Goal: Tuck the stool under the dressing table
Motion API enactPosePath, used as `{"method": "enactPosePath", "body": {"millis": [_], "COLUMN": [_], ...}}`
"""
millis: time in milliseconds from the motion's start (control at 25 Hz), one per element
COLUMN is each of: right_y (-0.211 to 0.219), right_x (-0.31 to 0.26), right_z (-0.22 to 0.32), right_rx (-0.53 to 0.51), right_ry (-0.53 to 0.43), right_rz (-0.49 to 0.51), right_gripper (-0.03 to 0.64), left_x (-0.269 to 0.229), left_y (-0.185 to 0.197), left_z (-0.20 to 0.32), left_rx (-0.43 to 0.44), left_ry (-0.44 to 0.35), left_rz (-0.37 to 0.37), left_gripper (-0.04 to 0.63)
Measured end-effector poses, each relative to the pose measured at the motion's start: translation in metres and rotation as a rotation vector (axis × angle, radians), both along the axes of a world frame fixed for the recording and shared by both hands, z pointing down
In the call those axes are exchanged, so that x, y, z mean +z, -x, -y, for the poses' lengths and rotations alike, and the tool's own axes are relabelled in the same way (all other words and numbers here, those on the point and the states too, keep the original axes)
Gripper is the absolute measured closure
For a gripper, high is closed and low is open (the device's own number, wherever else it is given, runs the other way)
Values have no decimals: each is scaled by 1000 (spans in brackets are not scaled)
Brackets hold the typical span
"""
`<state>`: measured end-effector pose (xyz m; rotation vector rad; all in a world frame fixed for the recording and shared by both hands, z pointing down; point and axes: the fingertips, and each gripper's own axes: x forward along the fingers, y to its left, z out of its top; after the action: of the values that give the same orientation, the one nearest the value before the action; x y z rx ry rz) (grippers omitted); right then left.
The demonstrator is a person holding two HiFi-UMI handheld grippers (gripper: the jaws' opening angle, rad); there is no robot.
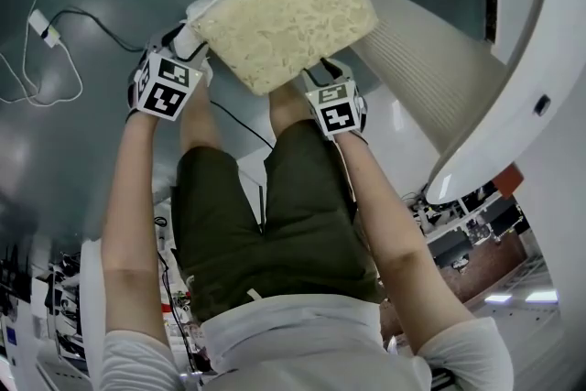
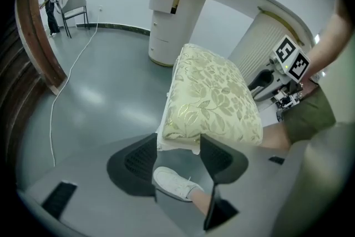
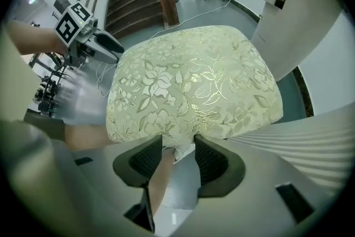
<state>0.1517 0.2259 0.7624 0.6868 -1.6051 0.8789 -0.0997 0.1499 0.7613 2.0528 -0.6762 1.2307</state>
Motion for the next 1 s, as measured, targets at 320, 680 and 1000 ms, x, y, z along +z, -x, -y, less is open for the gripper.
{"method": "enactPosePath", "body": {"millis": [320, 680, 1000], "right_y": [0, 2, 3], "right_x": [3, 0, 3], "right_z": [3, 5, 20], "right_rx": [47, 26, 64], "right_ry": [-30, -60, -89], "right_rz": [-19, -20, -7], "right_gripper": [425, 430, 434], "left_x": [3, -1, -5], "left_y": [-12, -14, -19], "left_z": [1, 3, 19], "left_rx": [58, 69, -27], "left_ry": [3, -31, -95], "left_rz": [2, 40, 53], "left_gripper": [382, 390, 475]}}
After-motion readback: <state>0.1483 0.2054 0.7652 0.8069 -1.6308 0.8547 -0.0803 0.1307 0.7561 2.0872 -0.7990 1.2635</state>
